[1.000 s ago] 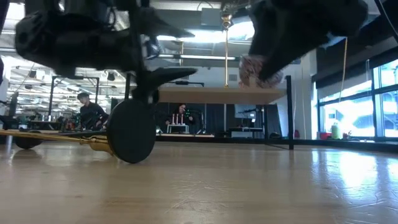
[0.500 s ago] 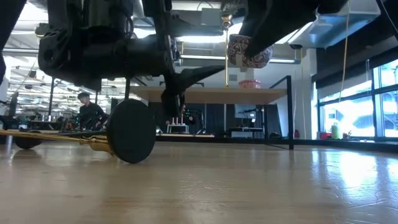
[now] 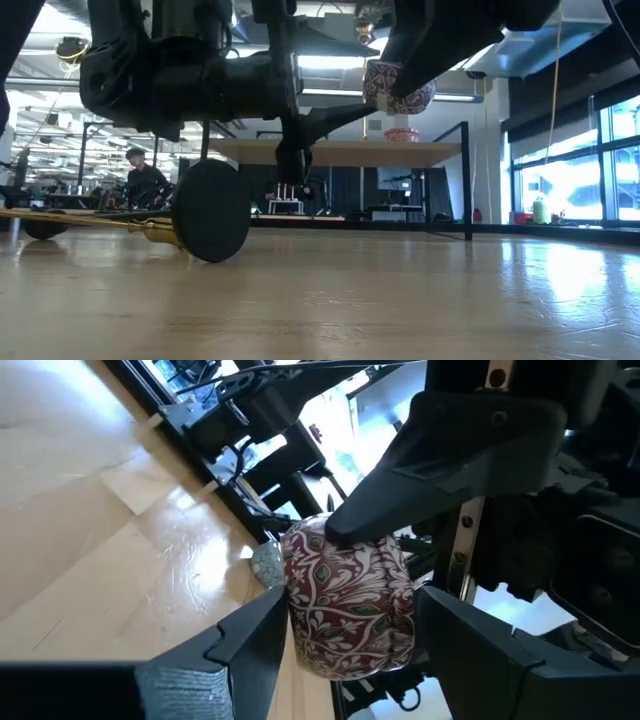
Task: Pick & Place candle stick holders
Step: Put the red scented candle on the shelf
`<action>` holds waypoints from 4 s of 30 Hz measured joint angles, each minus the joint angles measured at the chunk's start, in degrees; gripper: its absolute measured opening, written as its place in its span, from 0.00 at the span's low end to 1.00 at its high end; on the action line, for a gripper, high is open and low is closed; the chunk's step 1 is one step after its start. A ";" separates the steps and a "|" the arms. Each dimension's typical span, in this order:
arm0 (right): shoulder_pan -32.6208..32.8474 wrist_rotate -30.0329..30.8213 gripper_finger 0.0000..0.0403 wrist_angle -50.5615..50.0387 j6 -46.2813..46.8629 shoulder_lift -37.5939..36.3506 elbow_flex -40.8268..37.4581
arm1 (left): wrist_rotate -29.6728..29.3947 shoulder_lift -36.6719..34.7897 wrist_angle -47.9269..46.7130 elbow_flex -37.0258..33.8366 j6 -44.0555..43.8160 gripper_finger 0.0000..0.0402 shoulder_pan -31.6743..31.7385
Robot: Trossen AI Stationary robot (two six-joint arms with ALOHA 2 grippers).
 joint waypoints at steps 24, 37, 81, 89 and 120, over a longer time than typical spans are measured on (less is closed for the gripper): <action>-2.50 0.03 0.75 0.38 -1.72 0.02 0.00 | -2.02 -0.04 -0.93 0.09 -1.23 0.43 -0.02; -0.91 2.34 0.81 -0.41 -1.61 -0.08 0.00 | -1.66 -0.12 0.25 0.17 -2.86 0.43 -0.52; 3.95 5.07 0.84 -26.03 17.54 -0.55 11.87 | 10.03 -51.12 -89.85 11.36 12.83 0.43 25.92; 3.95 3.64 0.84 -25.94 17.54 -0.52 11.85 | 34.79 -41.30 -93.91 19.52 16.97 0.43 40.38; 3.97 -1.62 0.84 -25.81 19.51 -0.50 11.82 | 36.80 -5.88 -128.70 55.83 50.26 0.43 51.08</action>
